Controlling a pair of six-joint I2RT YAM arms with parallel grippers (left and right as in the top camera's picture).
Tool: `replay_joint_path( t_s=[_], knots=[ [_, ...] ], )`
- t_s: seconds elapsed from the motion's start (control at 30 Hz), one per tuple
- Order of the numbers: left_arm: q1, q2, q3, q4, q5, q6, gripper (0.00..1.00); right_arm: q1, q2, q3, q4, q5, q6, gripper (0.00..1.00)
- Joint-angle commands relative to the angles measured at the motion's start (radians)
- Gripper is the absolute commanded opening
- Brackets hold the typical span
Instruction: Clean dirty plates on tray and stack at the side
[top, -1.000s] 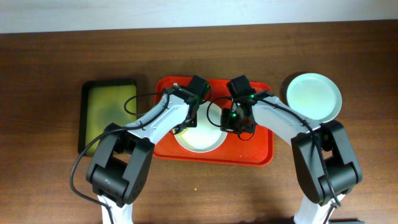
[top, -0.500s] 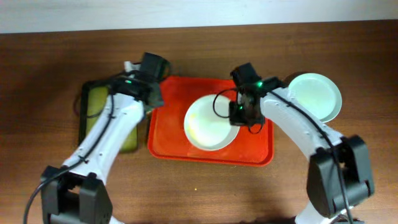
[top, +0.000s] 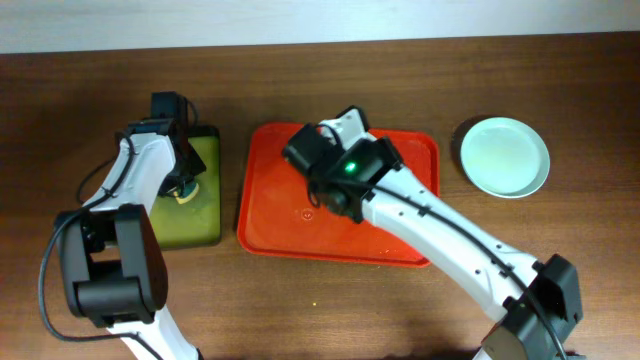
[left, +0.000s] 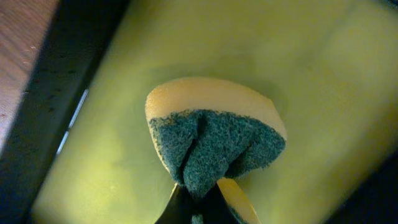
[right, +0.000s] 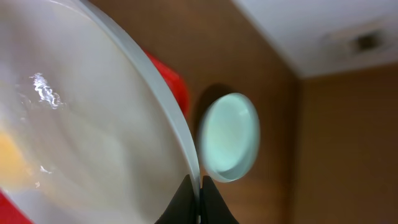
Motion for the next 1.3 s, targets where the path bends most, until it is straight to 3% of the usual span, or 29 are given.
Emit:
replay_joint_path(
  t_s=[0.0, 0.07, 0.2, 0.4, 0.47, 0.5, 0.9, 1.07, 1.17, 1.27],
  knots=[
    [0.015, 0.029, -0.007, 0.005, -0.037, -0.009, 0.17, 0.074, -0.020, 0.024, -0.001, 0.278, -0.144, 0.04],
    [0.028, 0.029, -0.007, 0.002, -0.030, -0.009, 0.48, 0.106, -0.020, 0.024, -0.001, 0.356, -0.186, 0.04],
    [0.029, 0.014, 0.014, -0.021, -0.002, -0.008, 0.57, 0.150, -0.020, 0.024, -0.001, 0.478, -0.283, 0.04],
    [0.029, -0.104, 0.187, -0.209, 0.065, -0.008, 0.61, 0.158, -0.020, 0.024, 0.007, 0.591, -0.405, 0.04],
    [0.029, -0.160, 0.219, -0.238, 0.117, -0.009, 0.80, 0.159, -0.020, 0.024, 0.025, 0.617, -0.426, 0.04],
    [0.029, -0.184, 0.220, -0.240, 0.137, -0.009, 0.99, 0.159, -0.020, 0.024, 0.031, 0.623, -0.426, 0.04],
    [0.028, -0.228, 0.219, -0.269, 0.151, -0.009, 0.99, 0.164, -0.020, 0.024, 0.097, 0.542, -0.418, 0.04],
    [0.028, -0.228, 0.219, -0.269, 0.151, -0.009, 0.99, 0.177, -0.020, 0.024, 0.097, 0.363, -0.356, 0.04],
    [0.028, -0.228, 0.219, -0.269, 0.151, -0.009, 0.99, 0.177, -0.020, 0.024, 0.089, 0.379, -0.317, 0.04],
    [0.028, -0.228, 0.219, -0.269, 0.151, -0.009, 0.99, 0.177, -0.020, 0.024, 0.071, 0.551, -0.315, 0.04]
  ],
)
